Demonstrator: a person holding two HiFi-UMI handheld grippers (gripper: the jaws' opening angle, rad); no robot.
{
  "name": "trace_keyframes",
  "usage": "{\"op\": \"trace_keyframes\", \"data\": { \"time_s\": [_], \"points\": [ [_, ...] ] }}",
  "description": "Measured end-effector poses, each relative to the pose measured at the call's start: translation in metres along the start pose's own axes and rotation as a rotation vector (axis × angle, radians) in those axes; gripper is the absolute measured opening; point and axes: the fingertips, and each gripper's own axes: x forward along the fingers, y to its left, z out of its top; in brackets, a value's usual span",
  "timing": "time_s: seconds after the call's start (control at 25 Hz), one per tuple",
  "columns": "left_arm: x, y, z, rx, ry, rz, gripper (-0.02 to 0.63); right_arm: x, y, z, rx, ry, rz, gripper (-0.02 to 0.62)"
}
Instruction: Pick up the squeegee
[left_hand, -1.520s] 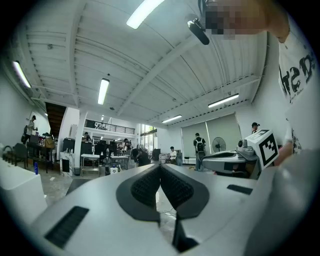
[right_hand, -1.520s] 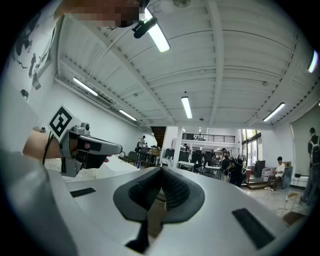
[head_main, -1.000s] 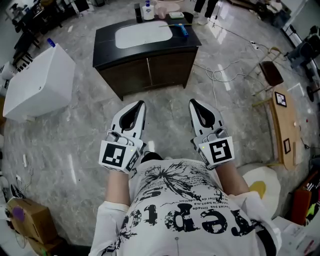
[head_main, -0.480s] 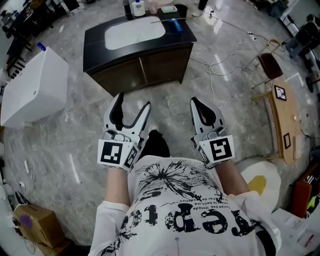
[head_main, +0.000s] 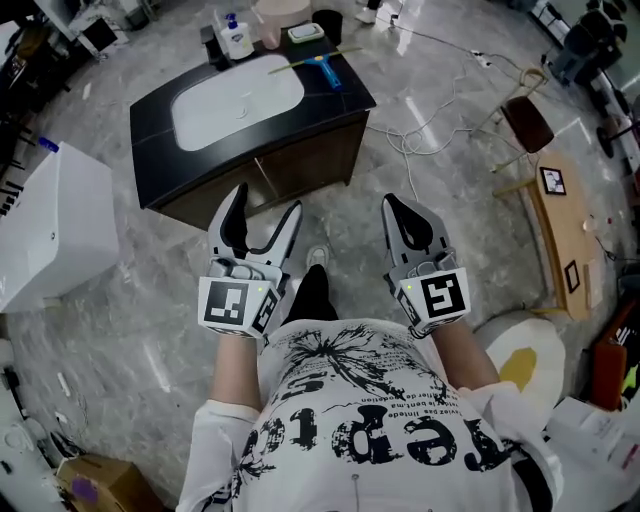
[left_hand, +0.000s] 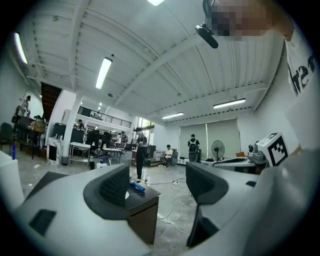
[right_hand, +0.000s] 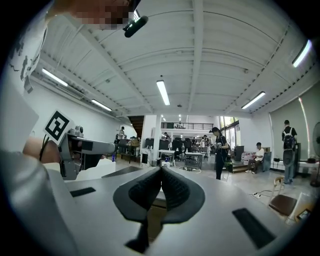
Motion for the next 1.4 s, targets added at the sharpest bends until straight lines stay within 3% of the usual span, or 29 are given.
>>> {"op": "trace_keyframes", "data": {
  "time_s": [0.44,0.68,0.92,1.08,1.4],
  "points": [
    [0.198,0.16,0.023,-0.023,0.008,-0.054,0.341,0.222,-0.088,0.022,-0.021,0.039,-0.08,0.015],
    [0.268,0.195,0.023,-0.055,0.018,-0.079,0.341,0.282,-0.126,0.022,-0.033,0.07,-0.111,0.015],
    [0.319,0.21,-0.01,-0.063,0.087,-0.068,0.341,0.327,-0.164,0.006,-0.046,0.082,-0.107,0.015],
    [0.361,0.215,-0.029,-0.062,0.119,-0.016,0.341,0.36,-0.201,-0.01,-0.039,0.08,-0.06,0.015],
    [0.471,0.235,-0.034,-0.087,0.13,0.194,0.341,0.46,-0.302,-0.018,-0.04,0.068,0.15,0.015]
  ]
}}
